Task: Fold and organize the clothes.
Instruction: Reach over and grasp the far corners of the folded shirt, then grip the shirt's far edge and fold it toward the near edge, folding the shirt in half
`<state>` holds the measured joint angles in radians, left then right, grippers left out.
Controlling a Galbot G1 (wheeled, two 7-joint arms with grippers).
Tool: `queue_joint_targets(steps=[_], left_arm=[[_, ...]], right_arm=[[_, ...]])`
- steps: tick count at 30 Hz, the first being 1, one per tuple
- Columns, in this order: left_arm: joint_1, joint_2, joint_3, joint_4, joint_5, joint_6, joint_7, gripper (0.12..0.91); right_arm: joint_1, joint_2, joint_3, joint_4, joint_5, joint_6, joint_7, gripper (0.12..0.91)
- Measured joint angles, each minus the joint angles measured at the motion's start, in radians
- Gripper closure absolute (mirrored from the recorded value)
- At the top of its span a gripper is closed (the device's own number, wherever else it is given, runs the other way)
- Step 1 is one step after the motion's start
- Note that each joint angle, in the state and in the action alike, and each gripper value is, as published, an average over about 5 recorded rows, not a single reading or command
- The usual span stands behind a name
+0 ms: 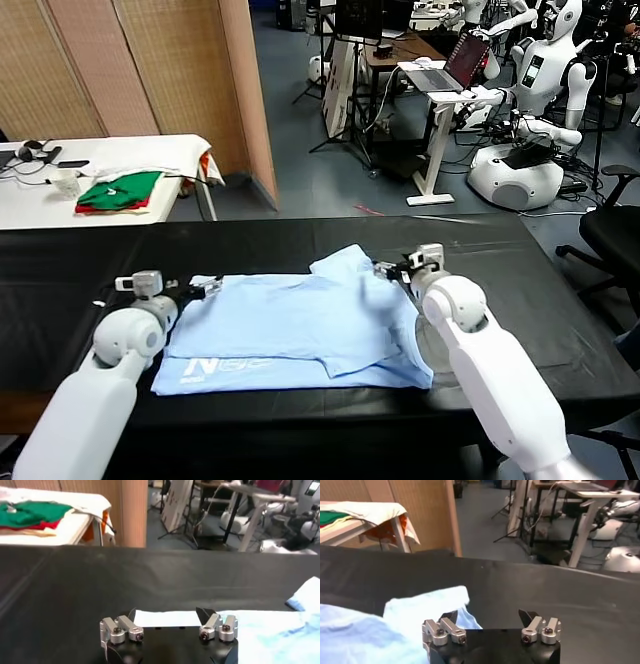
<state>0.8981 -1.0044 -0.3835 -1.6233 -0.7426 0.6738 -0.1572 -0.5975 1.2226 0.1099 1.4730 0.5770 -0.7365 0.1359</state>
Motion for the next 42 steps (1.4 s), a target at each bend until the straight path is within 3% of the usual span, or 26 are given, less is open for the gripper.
queue_joint_targets(steps=[10, 15, 18, 21, 27, 30, 34, 37, 42], left_arm=[[-0.056, -0.008, 0.007, 0.079, -0.028, -0.005, -0.007, 0.123], [-0.068, -0.010, 0.009, 0.107, -0.033, -0.006, -0.015, 0.141], [-0.065, -0.009, 0.010, 0.113, -0.033, 0.001, -0.015, 0.253], [-0.060, -0.011, 0.009, 0.118, -0.036, 0.007, -0.015, 0.432], [-0.059, -0.015, 0.008, 0.131, -0.038, 0.007, -0.011, 0.769], [-0.062, -0.016, 0.008, 0.136, -0.036, 0.006, -0.010, 0.832], [-0.062, -0.015, 0.007, 0.134, -0.036, -0.004, -0.009, 0.873], [-0.054, -0.012, 0.000, 0.119, -0.039, -0.012, -0.010, 0.880], [-0.025, 0.004, -0.018, 0.064, -0.049, -0.015, -0.012, 0.879]], right_arm=[[0.038, 0.025, -0.027, -0.076, 0.000, 0.000, -0.004, 0.121], [0.045, 0.037, -0.034, -0.101, 0.000, 0.000, -0.011, 0.165], [0.046, 0.042, -0.037, -0.113, 0.000, 0.000, -0.016, 0.204], [0.045, 0.045, -0.039, -0.123, 0.000, 0.000, -0.022, 0.284], [0.046, 0.046, -0.041, -0.126, 0.000, 0.000, -0.026, 0.637], [0.043, 0.045, -0.040, -0.122, 0.000, 0.000, -0.028, 0.769], [0.034, 0.039, -0.032, -0.108, 0.000, 0.000, -0.044, 0.848], [0.025, 0.030, -0.025, -0.093, -0.001, 0.021, -0.059, 0.876], [-0.003, 0.008, -0.008, -0.047, -0.016, 0.119, -0.082, 0.883]])
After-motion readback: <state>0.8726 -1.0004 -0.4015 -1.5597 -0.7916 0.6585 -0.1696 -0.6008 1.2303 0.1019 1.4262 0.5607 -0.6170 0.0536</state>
